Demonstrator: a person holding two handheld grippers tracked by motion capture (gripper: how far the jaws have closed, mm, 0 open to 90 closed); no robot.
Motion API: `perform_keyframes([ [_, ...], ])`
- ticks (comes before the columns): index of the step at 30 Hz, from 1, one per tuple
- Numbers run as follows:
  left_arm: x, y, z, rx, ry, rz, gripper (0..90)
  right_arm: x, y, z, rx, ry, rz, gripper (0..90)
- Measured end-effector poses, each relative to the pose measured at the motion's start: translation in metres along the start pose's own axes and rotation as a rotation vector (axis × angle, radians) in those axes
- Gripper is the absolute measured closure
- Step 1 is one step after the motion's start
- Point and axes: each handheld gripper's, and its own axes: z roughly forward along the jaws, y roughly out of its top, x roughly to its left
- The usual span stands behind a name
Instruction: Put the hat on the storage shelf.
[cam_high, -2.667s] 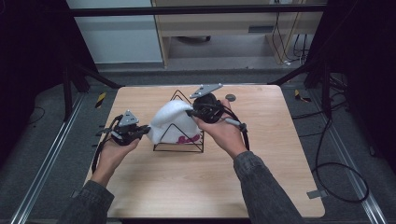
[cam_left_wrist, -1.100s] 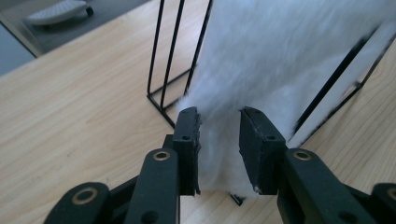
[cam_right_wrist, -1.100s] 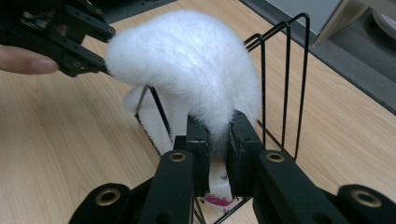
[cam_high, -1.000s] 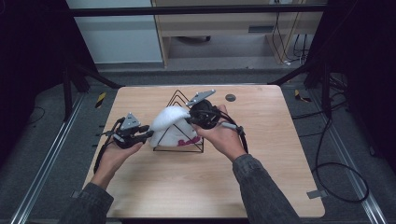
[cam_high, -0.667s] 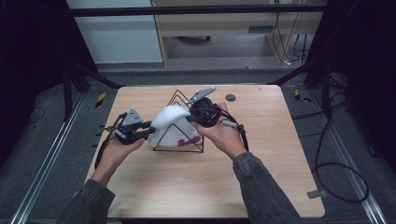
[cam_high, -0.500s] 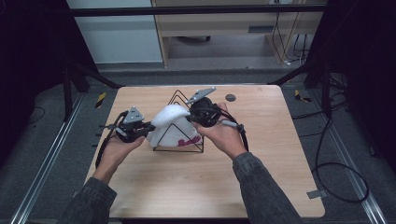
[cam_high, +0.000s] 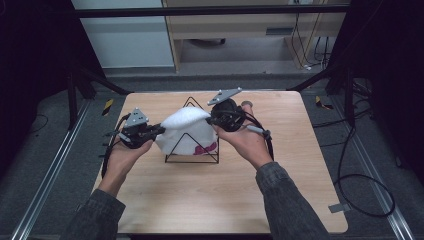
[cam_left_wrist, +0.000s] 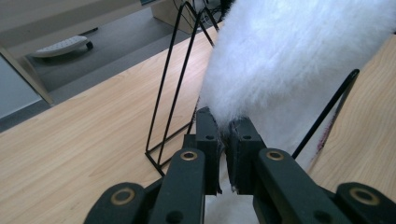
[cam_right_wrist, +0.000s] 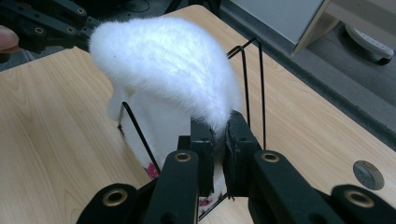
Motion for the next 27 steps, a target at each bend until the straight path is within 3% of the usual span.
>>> perform_keyframes([
  [5, 0.0, 0.012, -0.005, -0.018, 0.015, 0.022, 84.1, -0.005, 0.005, -0.005, -0.017, -0.015, 0.009, 84.2],
  [10, -0.002, 0.01, 0.003, 0.034, 0.025, 0.06, 84.2, -0.006, 0.0, -0.004, -0.002, -0.011, 0.014, 84.0],
  [18, 0.004, -0.009, 0.014, 0.08, 0.001, 0.01, 84.0, 0.002, -0.019, 0.016, 0.053, 0.018, 0.005, 82.9],
  [22, 0.005, -0.011, 0.012, 0.09, -0.012, 0.007, 79.7, 0.005, -0.018, 0.018, 0.047, 0.044, 0.021, 69.7],
  [27, 0.003, -0.017, 0.001, 0.065, 0.007, 0.001, 62.5, 0.01, -0.016, 0.008, 0.032, 0.062, 0.009, 56.5],
])
